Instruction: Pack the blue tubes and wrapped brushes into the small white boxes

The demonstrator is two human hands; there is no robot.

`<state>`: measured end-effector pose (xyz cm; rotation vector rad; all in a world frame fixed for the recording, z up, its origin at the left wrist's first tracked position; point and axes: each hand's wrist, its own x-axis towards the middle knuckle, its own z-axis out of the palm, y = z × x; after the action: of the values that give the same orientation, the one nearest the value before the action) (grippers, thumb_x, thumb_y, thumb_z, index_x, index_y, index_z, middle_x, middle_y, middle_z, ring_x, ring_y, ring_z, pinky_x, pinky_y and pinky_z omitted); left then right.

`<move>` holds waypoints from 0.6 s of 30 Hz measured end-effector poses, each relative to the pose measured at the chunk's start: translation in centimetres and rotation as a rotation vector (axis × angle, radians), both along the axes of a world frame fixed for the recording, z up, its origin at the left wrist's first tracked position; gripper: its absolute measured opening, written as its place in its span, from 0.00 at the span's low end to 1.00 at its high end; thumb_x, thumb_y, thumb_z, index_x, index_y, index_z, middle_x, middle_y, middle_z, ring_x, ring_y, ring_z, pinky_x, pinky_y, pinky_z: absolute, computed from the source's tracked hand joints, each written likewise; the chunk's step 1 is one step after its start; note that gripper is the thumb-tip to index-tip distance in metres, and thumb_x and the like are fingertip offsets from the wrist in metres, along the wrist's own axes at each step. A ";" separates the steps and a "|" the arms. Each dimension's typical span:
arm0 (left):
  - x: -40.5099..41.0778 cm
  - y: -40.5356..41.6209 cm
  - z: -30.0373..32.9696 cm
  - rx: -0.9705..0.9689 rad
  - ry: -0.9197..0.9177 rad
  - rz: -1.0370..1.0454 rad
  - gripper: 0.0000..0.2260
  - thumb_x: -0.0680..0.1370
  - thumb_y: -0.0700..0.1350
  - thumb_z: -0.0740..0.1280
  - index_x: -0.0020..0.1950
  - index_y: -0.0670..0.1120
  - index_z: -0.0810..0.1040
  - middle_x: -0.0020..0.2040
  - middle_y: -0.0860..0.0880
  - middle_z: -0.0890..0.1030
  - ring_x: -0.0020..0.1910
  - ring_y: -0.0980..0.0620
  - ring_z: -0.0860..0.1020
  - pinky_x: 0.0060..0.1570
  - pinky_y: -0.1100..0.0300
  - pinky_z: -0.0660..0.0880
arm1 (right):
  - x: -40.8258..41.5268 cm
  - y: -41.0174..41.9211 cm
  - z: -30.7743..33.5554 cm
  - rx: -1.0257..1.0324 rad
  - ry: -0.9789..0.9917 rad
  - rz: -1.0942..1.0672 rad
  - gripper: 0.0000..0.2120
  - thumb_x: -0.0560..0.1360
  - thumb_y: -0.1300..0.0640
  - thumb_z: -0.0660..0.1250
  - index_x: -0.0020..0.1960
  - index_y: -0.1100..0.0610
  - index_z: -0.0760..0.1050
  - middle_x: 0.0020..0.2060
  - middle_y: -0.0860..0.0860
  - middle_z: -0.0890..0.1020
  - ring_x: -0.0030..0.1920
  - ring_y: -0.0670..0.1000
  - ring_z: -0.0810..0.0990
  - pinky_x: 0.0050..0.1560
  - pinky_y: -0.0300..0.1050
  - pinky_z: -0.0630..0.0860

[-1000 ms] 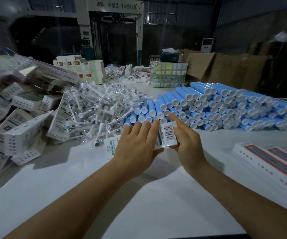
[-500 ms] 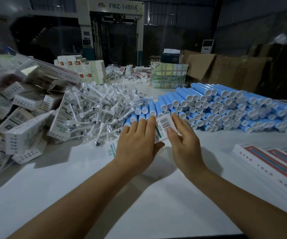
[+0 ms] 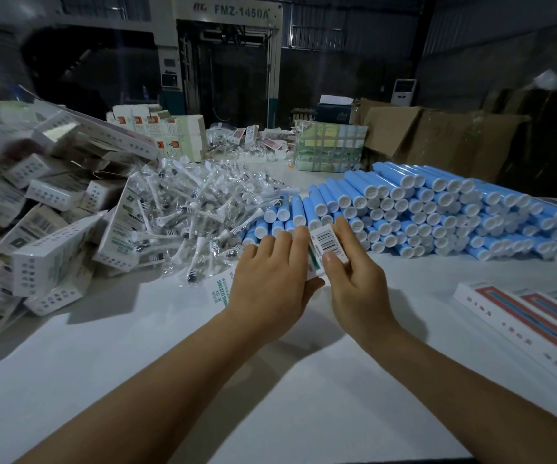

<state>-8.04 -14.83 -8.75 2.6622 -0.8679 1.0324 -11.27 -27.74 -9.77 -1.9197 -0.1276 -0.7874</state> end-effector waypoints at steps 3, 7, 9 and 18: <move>0.0 0.0 -0.2 0.012 -0.029 -0.016 0.30 0.76 0.58 0.66 0.69 0.37 0.69 0.54 0.42 0.78 0.47 0.43 0.76 0.44 0.50 0.73 | 0.1 -0.2 -0.2 -0.007 0.017 0.005 0.23 0.79 0.62 0.61 0.73 0.54 0.65 0.58 0.45 0.76 0.50 0.30 0.76 0.46 0.26 0.73; 0.2 0.1 -0.5 0.028 -0.034 -0.015 0.31 0.77 0.59 0.64 0.70 0.37 0.68 0.55 0.43 0.77 0.49 0.44 0.76 0.46 0.50 0.73 | 0.1 -0.2 -0.4 0.023 0.025 0.024 0.23 0.79 0.63 0.61 0.73 0.53 0.65 0.56 0.45 0.78 0.49 0.32 0.78 0.44 0.27 0.74; 0.1 0.1 -0.3 0.022 0.000 -0.008 0.31 0.78 0.60 0.61 0.72 0.39 0.65 0.58 0.43 0.76 0.52 0.44 0.75 0.50 0.51 0.72 | 0.1 -0.2 -0.1 0.048 0.034 0.072 0.24 0.79 0.62 0.61 0.73 0.52 0.64 0.54 0.42 0.78 0.49 0.37 0.79 0.45 0.30 0.76; 0.5 0.5 2.9 -1.434 0.906 -0.581 0.19 0.72 0.59 0.64 0.59 0.52 0.72 0.50 0.55 0.80 0.46 0.57 0.80 0.46 0.56 0.78 | -0.7 0.6 1.0 -0.009 0.114 0.320 0.25 0.71 0.42 0.61 0.65 0.28 0.55 0.65 0.33 0.66 0.59 0.33 0.71 0.50 0.33 0.73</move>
<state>-7.57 -14.31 -5.86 1.2181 -0.3416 0.0547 -11.95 -27.16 -8.78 -1.8860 -0.3588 -0.4629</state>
